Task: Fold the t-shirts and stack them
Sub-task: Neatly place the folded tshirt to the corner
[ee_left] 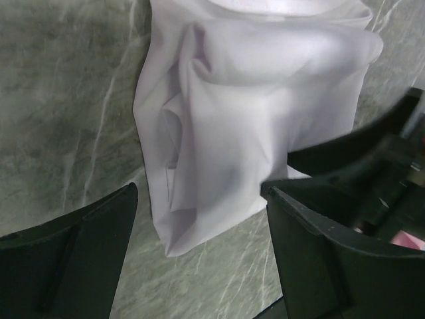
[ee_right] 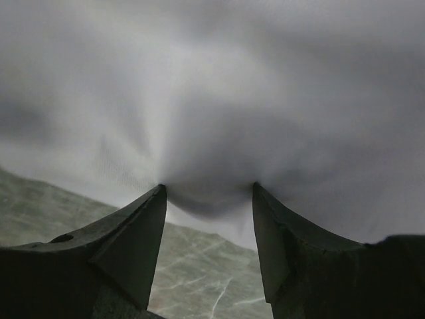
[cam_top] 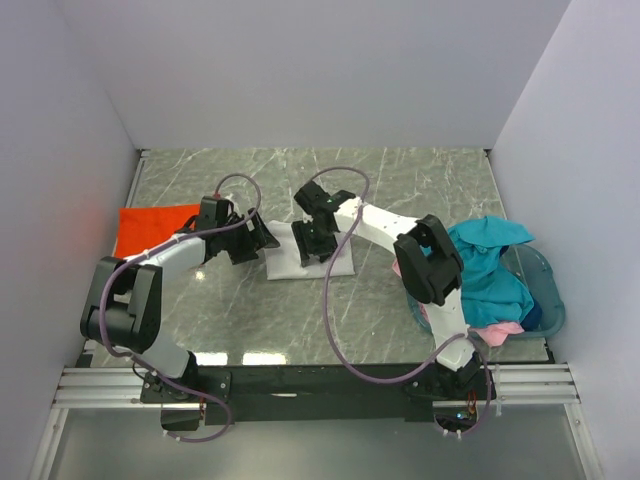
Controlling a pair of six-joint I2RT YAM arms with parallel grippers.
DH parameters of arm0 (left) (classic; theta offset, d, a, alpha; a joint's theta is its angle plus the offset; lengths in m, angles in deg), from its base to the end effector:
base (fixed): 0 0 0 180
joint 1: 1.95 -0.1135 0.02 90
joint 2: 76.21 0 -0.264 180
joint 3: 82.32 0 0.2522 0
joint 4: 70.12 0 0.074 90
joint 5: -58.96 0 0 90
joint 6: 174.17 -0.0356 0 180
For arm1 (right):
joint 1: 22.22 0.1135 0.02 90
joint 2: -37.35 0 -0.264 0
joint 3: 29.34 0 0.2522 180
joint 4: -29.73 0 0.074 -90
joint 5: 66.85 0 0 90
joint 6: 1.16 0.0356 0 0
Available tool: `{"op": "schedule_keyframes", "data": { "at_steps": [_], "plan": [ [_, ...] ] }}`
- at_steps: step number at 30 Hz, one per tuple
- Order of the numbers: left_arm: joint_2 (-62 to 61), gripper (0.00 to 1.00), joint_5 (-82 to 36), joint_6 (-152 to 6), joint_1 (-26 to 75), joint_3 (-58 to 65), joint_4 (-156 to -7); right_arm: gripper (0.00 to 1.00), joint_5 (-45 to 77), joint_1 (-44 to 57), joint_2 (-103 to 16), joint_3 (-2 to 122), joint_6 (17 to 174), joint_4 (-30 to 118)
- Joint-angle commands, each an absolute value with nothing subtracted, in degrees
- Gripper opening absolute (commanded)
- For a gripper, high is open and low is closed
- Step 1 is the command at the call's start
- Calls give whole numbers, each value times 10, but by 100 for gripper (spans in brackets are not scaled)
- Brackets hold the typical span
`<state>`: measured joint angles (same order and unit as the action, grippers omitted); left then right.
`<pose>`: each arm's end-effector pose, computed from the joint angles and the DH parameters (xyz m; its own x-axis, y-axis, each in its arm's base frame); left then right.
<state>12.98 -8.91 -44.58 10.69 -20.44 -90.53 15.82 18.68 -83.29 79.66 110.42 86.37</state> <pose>0.3018 -0.0814 0.1826 -0.8431 -0.4159 -0.3408 -0.1133 0.7570 -0.6435 0.3311 0.2928 0.1882 -0.9049 -0.3013 -0.3005 -0.3788 0.8921 0.2463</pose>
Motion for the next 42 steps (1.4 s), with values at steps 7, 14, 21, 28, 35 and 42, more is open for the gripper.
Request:
{"op": "schedule_keyframes", "data": {
  "at_steps": [7, 14, 21, 28, 35, 42],
  "plan": [
    [156, 85, -57, -454, 104, -228, -842, 61, 152, 187, -868, 815, 1109, 845],
    [178, 84, -69, -439, 103, -252, -790, 61, 151, 187, -867, 815, 1112, 846],
    [194, 79, -118, -422, 104, -270, -754, 61, 145, 187, -866, 817, 1111, 849],
    [214, 77, -141, -411, 103, -281, -720, 61, 140, 190, -867, 818, 1107, 852],
    [246, 73, -135, -407, 104, -285, -703, 61, 138, 192, -867, 819, 1105, 856],
    [255, 52, -140, -408, 105, -288, -707, 61, 133, 194, -868, 823, 1105, 857]
  ]
}}
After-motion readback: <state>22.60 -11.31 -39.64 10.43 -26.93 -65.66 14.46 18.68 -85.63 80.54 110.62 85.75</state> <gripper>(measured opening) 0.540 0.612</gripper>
